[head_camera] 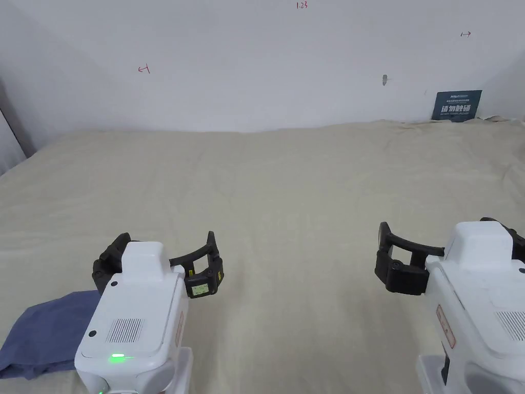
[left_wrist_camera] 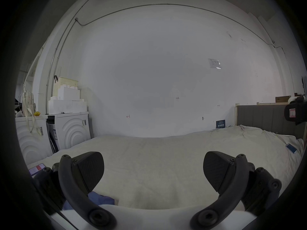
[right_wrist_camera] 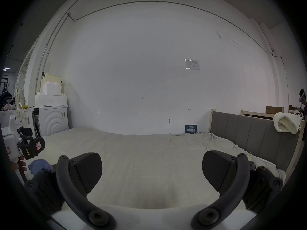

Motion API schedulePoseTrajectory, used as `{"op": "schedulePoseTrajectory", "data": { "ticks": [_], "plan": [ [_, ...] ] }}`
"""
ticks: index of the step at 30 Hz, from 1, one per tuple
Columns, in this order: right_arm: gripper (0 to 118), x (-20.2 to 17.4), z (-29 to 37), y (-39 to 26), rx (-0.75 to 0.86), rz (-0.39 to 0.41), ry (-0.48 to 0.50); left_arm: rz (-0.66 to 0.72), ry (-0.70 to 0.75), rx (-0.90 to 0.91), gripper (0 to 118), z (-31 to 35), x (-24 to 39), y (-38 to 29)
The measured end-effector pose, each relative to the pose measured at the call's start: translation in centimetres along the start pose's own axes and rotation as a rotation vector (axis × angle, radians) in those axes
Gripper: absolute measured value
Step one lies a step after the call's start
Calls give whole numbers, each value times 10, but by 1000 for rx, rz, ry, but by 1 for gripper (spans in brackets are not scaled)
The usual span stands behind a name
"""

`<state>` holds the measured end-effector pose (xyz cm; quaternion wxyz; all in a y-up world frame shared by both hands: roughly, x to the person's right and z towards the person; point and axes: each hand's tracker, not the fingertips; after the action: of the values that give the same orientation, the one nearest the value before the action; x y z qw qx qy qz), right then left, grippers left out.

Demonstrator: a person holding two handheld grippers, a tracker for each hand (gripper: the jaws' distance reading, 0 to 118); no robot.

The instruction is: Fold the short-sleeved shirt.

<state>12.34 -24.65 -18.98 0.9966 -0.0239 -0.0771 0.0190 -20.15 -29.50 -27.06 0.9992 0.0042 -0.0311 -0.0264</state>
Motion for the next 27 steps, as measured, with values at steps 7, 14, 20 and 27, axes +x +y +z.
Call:
{"op": "schedulePoseTrajectory", "data": {
  "ticks": [7, 14, 20, 27],
  "plan": [
    [118, 7, -3, -5, 2, -4, -5, 10, 1, 10, 118, 1, -2, 0],
    [118, 4, 0, -2, 3, -7, -9, 18, 7, 12, 118, 2, -3, 1],
    [118, 5, -1, -3, 4, -7, -7, 19, 10, 12, 118, 2, -4, 2],
    [118, 4, -1, -2, 8, -6, -8, 29, 9, 8, 118, 1, -5, 1]
  ]
}}
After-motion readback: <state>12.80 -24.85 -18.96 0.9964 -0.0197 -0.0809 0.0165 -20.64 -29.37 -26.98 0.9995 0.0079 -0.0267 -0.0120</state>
